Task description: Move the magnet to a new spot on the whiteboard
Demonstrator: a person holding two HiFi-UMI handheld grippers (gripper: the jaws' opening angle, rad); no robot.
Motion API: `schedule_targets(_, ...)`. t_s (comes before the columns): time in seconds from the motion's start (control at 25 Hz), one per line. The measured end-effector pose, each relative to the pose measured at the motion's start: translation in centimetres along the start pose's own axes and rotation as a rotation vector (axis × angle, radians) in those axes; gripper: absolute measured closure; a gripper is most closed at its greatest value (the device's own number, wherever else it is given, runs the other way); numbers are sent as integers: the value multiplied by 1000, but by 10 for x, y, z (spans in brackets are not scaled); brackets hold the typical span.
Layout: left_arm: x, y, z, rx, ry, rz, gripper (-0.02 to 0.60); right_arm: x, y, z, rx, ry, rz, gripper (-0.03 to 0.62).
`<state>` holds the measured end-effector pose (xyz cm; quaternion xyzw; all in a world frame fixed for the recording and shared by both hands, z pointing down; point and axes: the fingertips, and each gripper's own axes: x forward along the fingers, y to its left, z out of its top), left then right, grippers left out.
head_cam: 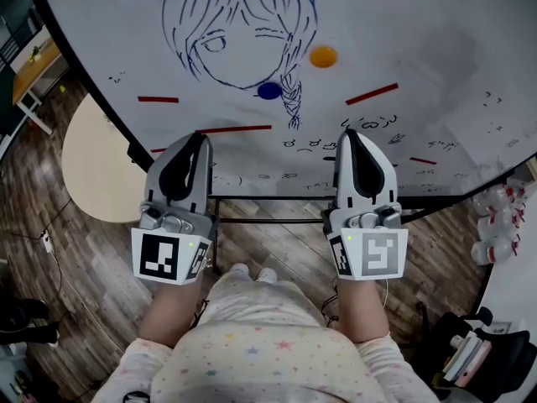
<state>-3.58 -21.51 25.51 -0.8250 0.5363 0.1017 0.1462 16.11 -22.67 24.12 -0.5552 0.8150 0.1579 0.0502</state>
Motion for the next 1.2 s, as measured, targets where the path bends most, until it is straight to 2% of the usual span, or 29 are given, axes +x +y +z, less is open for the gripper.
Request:
schedule_targets(0.32,-9,-9,-12,-19,23,26,552,-7,2,-15,14,24,44,594)
schedule_targets(1.2,-9,-21,-10,-7,21,34,552,-14,-9,-16,44,9,50,592)
